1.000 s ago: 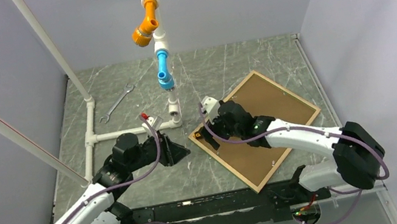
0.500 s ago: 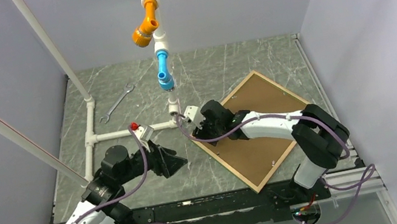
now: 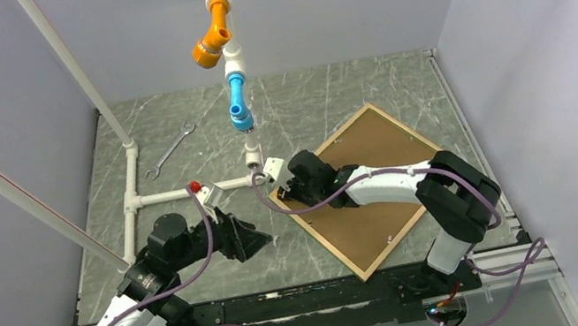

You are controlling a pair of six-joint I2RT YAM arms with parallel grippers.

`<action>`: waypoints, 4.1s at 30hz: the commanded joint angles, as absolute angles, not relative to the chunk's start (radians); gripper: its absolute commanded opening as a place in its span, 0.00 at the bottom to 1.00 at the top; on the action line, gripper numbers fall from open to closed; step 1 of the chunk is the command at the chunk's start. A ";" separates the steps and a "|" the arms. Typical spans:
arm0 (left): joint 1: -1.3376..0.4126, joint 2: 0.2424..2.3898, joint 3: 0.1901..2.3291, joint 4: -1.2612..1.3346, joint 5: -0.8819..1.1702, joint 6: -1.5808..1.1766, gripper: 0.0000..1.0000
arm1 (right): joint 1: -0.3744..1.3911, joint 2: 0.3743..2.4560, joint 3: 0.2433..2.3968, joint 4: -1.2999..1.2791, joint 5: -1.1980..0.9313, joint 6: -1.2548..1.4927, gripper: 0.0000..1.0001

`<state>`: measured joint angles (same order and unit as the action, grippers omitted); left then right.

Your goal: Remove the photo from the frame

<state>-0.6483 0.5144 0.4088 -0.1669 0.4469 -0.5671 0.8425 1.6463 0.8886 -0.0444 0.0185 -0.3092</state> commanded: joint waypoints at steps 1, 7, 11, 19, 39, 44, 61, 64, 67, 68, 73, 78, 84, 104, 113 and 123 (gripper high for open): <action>-0.645 0.521 0.419 -0.112 0.454 -0.604 0.79 | 0.874 1.593 0.839 0.052 0.043 -0.321 0.29; -0.646 0.544 0.412 -0.070 0.463 -0.639 0.78 | 0.881 1.643 0.856 0.059 0.087 -0.330 0.52; -0.646 0.554 0.410 -0.054 0.464 -0.654 0.78 | 0.889 1.667 0.840 0.100 0.097 -0.326 0.54; -0.646 0.555 0.379 -0.011 0.467 -0.693 0.95 | 0.955 1.621 0.834 0.129 0.367 -0.323 0.26; -0.923 1.009 0.579 0.293 0.270 -0.583 0.99 | 0.913 0.741 0.539 0.334 0.465 0.725 0.00; -0.946 1.143 0.653 0.366 0.331 -0.568 0.99 | 0.913 0.697 0.399 0.574 0.384 0.786 0.00; -0.948 1.231 0.764 0.134 0.264 -0.410 0.00 | 0.913 0.677 0.448 0.491 0.237 0.752 0.10; -0.942 1.171 0.772 0.012 0.271 -0.309 0.00 | 0.909 0.669 0.574 0.128 0.287 0.670 0.54; -0.939 1.104 0.778 -0.140 0.309 -0.186 0.00 | 0.888 0.667 0.688 -0.113 0.238 0.557 0.99; -0.939 1.071 0.773 -0.168 0.316 -0.160 0.00 | 0.878 0.677 0.725 -0.185 0.215 0.514 0.99; -0.937 0.964 0.738 -0.233 0.383 -0.077 0.00 | 0.741 0.752 0.894 -0.419 -0.050 0.403 1.00; -0.938 0.919 0.704 -0.231 0.407 -0.059 0.00 | 0.374 0.879 0.875 -0.277 -0.924 0.493 1.00; -0.937 0.919 0.698 -0.211 0.439 -0.074 0.00 | 0.383 0.848 0.749 0.096 -1.046 0.733 1.00; -0.938 0.966 0.689 -0.168 0.498 -0.090 0.00 | 0.652 1.014 0.733 0.175 -0.945 0.724 0.79; -0.937 0.960 0.665 -0.145 0.514 -0.100 0.00 | 0.656 1.075 0.706 0.235 -0.921 0.755 0.68; -0.936 0.923 0.635 -0.122 0.364 -0.173 0.41 | 0.687 0.925 0.750 -0.127 -0.196 0.641 0.00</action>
<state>-0.9272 0.9657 0.6422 -0.2119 0.4404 -0.1493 0.6682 1.0473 0.6949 0.0879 -0.7288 0.7330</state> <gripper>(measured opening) 0.265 0.354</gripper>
